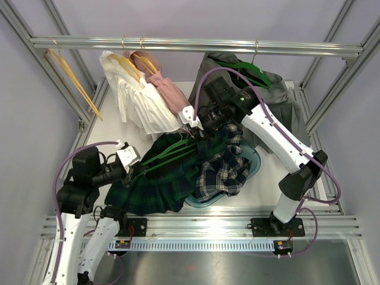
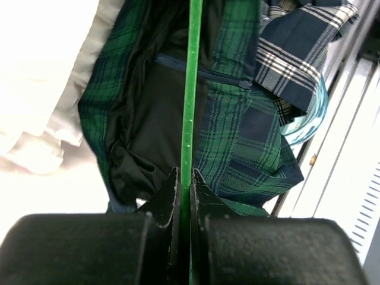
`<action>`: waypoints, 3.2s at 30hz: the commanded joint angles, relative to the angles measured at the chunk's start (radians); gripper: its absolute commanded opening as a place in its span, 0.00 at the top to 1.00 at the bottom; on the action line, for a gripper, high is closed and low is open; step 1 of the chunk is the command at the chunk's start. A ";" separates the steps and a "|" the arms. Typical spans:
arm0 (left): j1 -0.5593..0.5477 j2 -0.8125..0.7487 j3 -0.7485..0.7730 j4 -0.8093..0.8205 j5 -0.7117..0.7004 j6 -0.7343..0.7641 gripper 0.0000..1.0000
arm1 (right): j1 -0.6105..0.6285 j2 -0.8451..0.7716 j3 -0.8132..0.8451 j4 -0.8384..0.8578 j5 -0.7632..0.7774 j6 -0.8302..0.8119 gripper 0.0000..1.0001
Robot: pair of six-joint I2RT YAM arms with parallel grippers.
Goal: Remove the skirt from the hanger
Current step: Remove the skirt from the hanger, then hang the hanger back to the clothesline with the left arm
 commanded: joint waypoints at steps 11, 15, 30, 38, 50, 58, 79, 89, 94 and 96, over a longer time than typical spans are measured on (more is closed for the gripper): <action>-0.004 -0.071 0.146 -0.051 -0.161 -0.205 1.00 | -0.075 -0.199 -0.091 0.409 -0.090 0.899 0.08; -0.004 -0.065 0.201 -0.116 -0.224 -0.295 1.00 | -0.080 -0.296 -0.231 0.518 0.079 1.089 0.05; -0.004 -0.094 0.262 -0.082 -0.203 -0.657 1.00 | 0.135 -0.400 -0.540 0.752 0.700 1.612 0.01; -0.004 -0.151 0.242 -0.065 -0.203 -0.708 1.00 | 0.224 -0.305 -0.479 0.805 0.860 1.732 0.11; -0.004 -0.165 0.328 -0.201 -0.282 -0.664 1.00 | 0.189 -0.314 -0.457 0.823 0.883 1.696 1.00; -0.004 -0.140 0.592 -0.485 -0.324 -0.526 1.00 | -0.009 -0.389 -0.520 0.797 0.733 1.576 1.00; -0.074 -0.088 0.862 -0.571 -0.868 -0.875 1.00 | 0.185 -0.101 -0.249 0.445 0.093 0.792 1.00; -0.074 -0.073 0.657 -0.398 -1.059 -0.967 1.00 | 0.242 0.043 -0.166 0.352 0.145 0.717 0.90; -0.074 -0.008 0.526 -0.216 -1.075 -1.001 1.00 | 0.244 0.063 -0.069 0.178 0.137 0.555 0.25; -0.074 0.021 0.511 -0.177 -1.123 -1.009 1.00 | 0.241 0.030 -0.071 0.104 0.145 0.491 0.13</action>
